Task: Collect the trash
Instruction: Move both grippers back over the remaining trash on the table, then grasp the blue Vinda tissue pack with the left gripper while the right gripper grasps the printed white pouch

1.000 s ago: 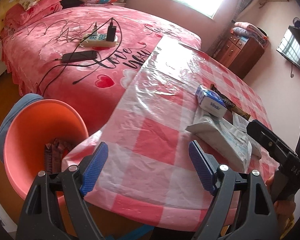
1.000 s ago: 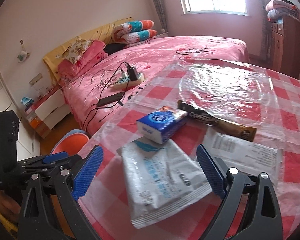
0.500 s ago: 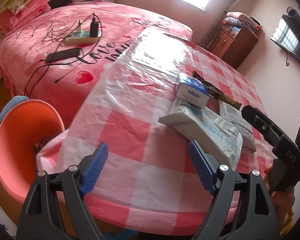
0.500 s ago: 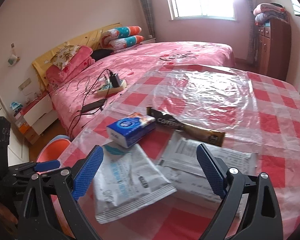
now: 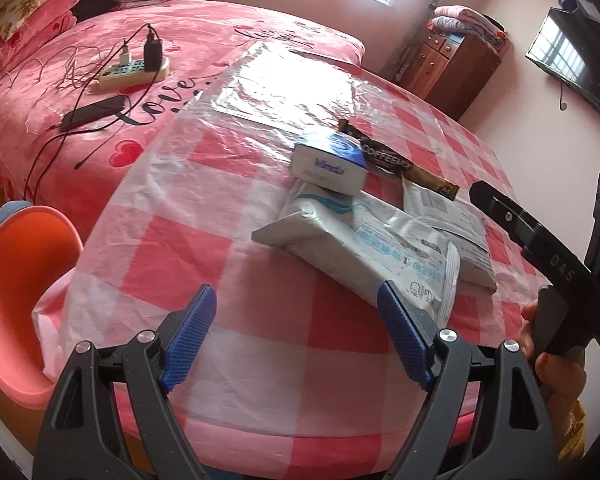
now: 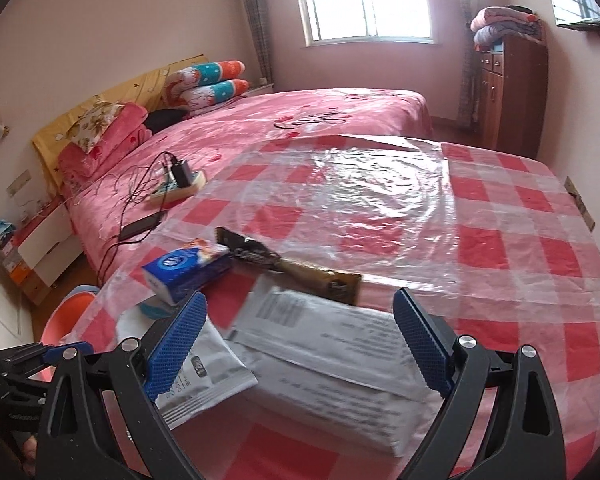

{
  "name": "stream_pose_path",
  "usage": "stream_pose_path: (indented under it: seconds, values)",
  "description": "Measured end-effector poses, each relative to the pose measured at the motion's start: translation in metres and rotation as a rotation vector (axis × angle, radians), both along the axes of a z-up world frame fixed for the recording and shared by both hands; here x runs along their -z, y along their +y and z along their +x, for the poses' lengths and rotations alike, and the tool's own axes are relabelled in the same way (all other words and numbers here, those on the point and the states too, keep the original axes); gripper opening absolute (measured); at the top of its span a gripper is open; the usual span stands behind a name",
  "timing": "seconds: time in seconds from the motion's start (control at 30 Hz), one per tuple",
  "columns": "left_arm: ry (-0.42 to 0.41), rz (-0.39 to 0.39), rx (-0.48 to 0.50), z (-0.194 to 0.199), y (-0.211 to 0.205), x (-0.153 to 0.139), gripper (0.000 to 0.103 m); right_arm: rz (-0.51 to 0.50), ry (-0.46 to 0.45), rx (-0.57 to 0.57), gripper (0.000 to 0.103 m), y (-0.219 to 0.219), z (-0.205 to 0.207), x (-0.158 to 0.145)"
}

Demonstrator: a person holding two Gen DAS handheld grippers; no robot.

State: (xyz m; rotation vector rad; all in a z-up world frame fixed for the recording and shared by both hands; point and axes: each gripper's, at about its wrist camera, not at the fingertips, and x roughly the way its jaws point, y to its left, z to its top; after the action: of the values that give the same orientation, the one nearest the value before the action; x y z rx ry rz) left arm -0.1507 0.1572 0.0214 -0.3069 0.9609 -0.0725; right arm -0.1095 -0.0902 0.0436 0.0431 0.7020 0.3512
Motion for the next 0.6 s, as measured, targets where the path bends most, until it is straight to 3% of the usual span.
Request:
stream_pose_path:
  seconds: [0.6]
  values:
    - [0.018,0.0,0.034,0.02,-0.029,0.003,0.083,0.025,0.034,0.071,0.093,-0.039,0.02,0.009]
